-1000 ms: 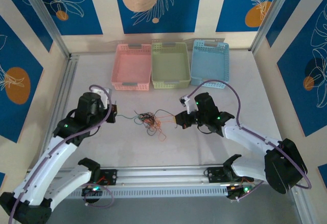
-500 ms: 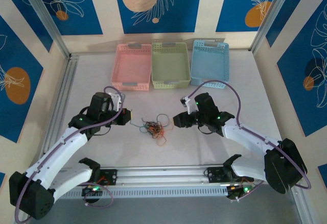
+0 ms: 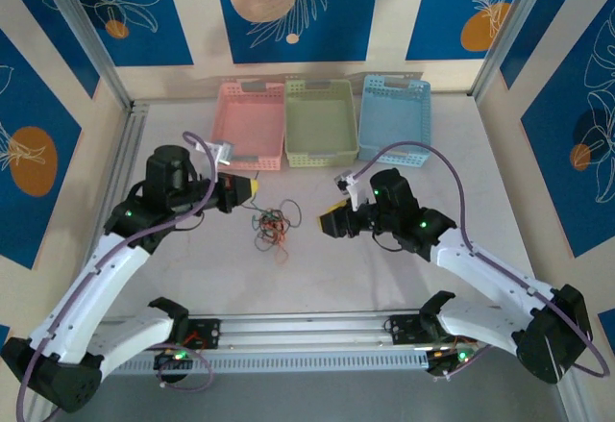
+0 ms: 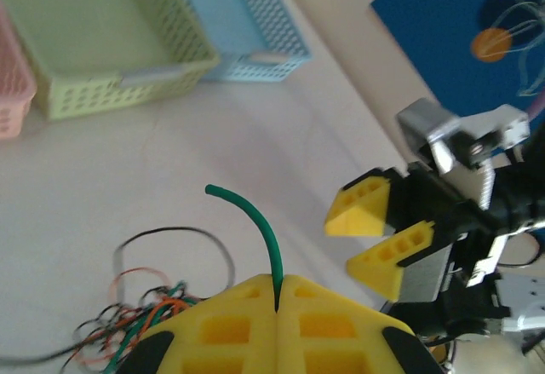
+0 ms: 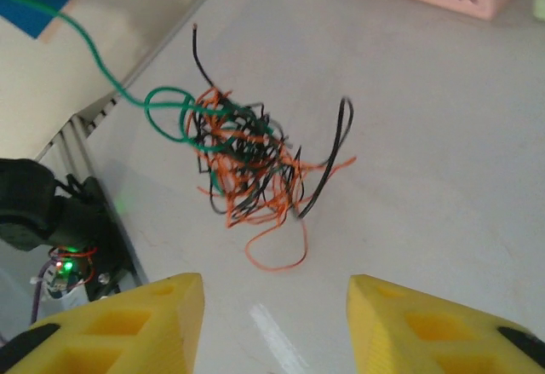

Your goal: Untangle the cables

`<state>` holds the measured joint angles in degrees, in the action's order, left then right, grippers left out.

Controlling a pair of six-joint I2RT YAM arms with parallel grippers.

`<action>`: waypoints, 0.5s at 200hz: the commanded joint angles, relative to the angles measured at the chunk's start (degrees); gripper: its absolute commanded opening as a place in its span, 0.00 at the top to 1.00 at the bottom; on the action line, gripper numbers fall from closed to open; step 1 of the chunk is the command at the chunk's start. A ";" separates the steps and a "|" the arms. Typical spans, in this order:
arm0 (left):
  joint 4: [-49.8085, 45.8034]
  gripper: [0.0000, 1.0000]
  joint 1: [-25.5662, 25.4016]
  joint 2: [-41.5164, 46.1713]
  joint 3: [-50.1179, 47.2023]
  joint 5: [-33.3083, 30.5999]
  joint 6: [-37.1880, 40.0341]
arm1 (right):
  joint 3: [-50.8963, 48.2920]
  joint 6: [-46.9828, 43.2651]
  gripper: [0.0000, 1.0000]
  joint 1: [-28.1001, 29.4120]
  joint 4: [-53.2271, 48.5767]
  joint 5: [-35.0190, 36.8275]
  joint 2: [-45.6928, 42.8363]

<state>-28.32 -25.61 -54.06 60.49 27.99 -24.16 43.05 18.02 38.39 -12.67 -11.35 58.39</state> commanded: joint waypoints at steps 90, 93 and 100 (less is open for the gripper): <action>-0.98 1.00 -1.16 -1.44 14.36 5.74 0.53 | 14.79 -4.76 0.56 8.91 -5.08 -0.99 2.40; -0.91 1.00 -1.24 -1.41 14.31 5.63 0.24 | 15.12 -4.82 0.56 9.06 -5.21 -0.98 2.50; -0.80 1.00 -1.28 -1.19 14.16 5.39 -0.57 | 15.83 -4.80 0.57 9.46 -5.50 -0.97 2.89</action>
<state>-31.18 -26.17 -55.72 73.12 31.79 -21.52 55.66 14.74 46.54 -16.21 -12.23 60.25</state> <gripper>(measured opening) 0.065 0.434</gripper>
